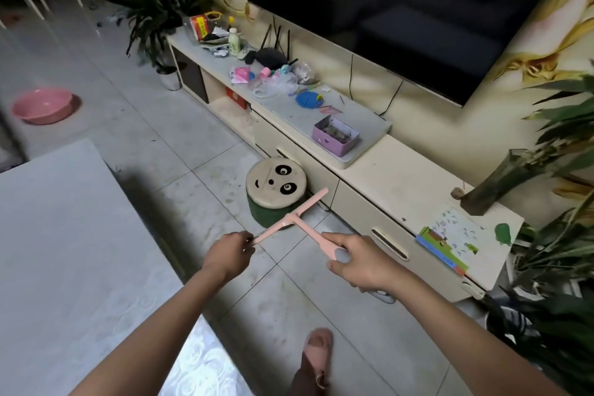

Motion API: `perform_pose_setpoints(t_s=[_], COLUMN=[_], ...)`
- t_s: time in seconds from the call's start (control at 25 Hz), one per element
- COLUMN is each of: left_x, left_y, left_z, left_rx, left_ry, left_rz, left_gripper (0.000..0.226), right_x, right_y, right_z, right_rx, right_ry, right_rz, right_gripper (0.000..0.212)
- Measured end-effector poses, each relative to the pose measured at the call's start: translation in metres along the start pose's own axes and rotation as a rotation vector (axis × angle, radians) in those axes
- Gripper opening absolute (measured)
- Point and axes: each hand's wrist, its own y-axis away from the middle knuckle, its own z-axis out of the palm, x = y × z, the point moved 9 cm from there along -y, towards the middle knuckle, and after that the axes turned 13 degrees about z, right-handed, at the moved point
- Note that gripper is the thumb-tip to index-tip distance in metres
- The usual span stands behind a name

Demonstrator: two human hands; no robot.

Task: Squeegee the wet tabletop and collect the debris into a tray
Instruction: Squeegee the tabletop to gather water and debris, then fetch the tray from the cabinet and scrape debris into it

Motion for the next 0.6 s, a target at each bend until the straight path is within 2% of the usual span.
perform_pose_setpoints(t_s=[0.2, 0.32, 0.4, 0.6], left_x=[0.013, 0.013, 0.012, 0.026], left_y=[-0.101, -0.153, -0.189, -0.267], left_z=[0.004, 0.013, 0.012, 0.000], left_rx=[0.000, -0.053, -0.073, -0.110], left_ry=[0.098, 0.132, 0.149, 0.197], left_rz=[-0.013, -0.071, -0.108, -0.198], left_gripper=[0.037, 0.066, 0.076, 0.069], right_x=[0.012, 0.022, 0.031, 0.056], right_y=[-0.081, -0.136, -0.169, -0.256], right_z=[-0.063, -0.106, -0.133, -0.207], right_rx=[0.020, 0.051, 0.054, 0.044], right_ry=[-0.013, 0.082, 0.138, 0.146], right_rz=[0.008, 0.011, -0.002, 0.066], right_gripper=[0.052, 0.056, 0.059, 0.054])
